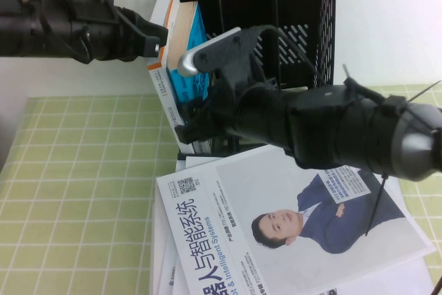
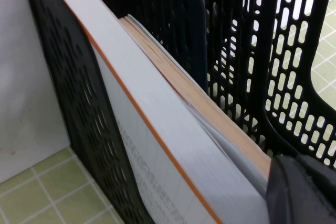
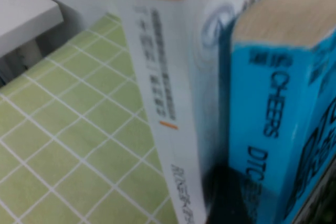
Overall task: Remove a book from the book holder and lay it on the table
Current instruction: Pick up the right side book from the book shelf
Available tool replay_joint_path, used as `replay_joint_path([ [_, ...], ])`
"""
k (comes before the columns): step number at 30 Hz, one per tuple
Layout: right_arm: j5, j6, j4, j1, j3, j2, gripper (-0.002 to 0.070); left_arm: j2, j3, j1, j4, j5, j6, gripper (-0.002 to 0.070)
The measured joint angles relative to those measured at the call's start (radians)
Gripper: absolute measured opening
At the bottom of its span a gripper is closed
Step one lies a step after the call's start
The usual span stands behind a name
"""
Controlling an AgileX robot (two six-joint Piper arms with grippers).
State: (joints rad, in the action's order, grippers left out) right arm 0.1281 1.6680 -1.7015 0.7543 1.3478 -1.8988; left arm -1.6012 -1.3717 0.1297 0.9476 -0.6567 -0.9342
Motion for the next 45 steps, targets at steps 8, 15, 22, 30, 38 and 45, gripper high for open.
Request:
replay_joint_path([
  [8, -0.017, 0.000, -0.014, -0.002, 0.024, -0.022, 0.0428, 0.000, 0.000, -0.001, -0.002, 0.002, 0.004, -0.0003],
  [15, -0.028, 0.002, -0.030, -0.003, 0.078, -0.022, 0.0428, 0.000, 0.000, -0.001, -0.003, 0.004, 0.004, -0.0003],
  [22, 0.005, 0.004, -0.035, -0.001, 0.127, -0.035, 0.0428, 0.000, 0.000, -0.002, -0.003, 0.004, 0.008, -0.0003],
  [30, 0.053, 0.042, -0.043, -0.012, 0.140, -0.141, 0.0428, 0.000, 0.000, -0.002, -0.003, 0.004, 0.008, -0.0003],
  [38, 0.069, 0.092, -0.051, -0.012, 0.140, -0.188, 0.0195, 0.000, 0.000, -0.002, -0.003, -0.003, 0.016, -0.0003],
  [45, 0.084, 0.176, -0.066, -0.021, 0.148, -0.122, 0.0200, -0.002, 0.000, -0.002, 0.027, -0.010, 0.022, -0.0003],
])
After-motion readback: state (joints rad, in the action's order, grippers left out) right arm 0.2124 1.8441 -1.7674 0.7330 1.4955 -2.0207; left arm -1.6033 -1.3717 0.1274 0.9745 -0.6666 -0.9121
